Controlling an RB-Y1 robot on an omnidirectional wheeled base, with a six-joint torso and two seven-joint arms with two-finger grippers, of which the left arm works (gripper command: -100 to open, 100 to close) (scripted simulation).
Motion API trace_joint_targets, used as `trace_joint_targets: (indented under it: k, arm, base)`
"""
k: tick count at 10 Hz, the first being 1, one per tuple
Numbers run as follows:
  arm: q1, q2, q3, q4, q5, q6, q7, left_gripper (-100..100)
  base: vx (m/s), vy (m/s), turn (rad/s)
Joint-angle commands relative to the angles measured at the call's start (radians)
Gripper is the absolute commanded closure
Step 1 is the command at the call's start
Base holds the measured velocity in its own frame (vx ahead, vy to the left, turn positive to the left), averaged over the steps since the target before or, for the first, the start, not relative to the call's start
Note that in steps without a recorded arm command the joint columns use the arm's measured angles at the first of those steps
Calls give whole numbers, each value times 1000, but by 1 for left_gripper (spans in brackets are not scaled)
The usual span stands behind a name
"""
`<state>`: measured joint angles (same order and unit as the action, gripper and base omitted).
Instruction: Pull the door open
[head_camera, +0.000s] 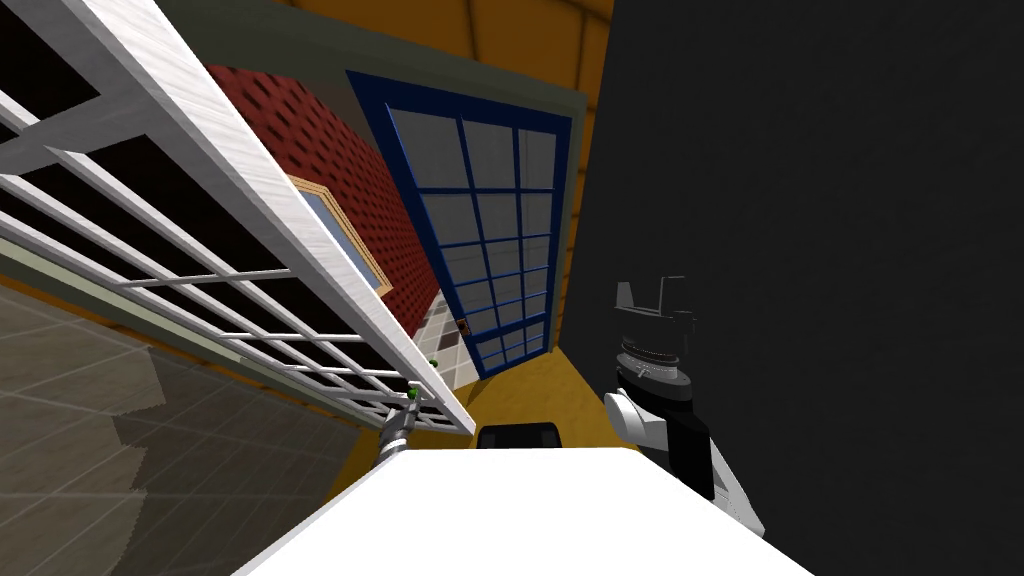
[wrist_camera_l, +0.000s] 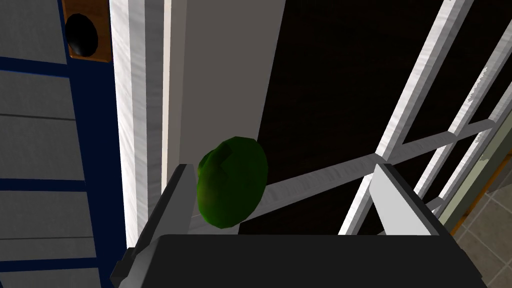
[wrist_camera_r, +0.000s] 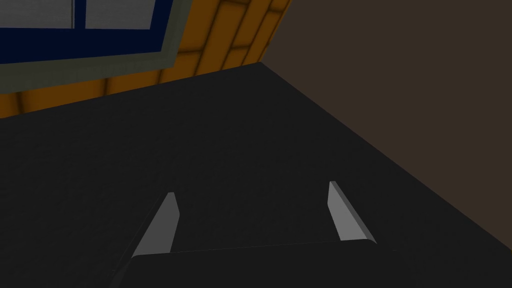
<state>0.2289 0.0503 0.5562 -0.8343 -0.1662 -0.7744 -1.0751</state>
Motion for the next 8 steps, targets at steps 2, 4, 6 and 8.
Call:
trace_joint_targets:
  k: [2,4,6,8]
  arm:
    - [-4,29,29,63,14,-9,-2,100]
    - [6,34,24,63,21,-10,38,100]
    - [6,34,24,46,21,-10,38,100]
    - [15,39,19,62,27,-10,77,100]
  base:
    - [-34,6,11]
    - [-14,-3,8]
    - [-16,-14,28]
    - [-14,3,-5]
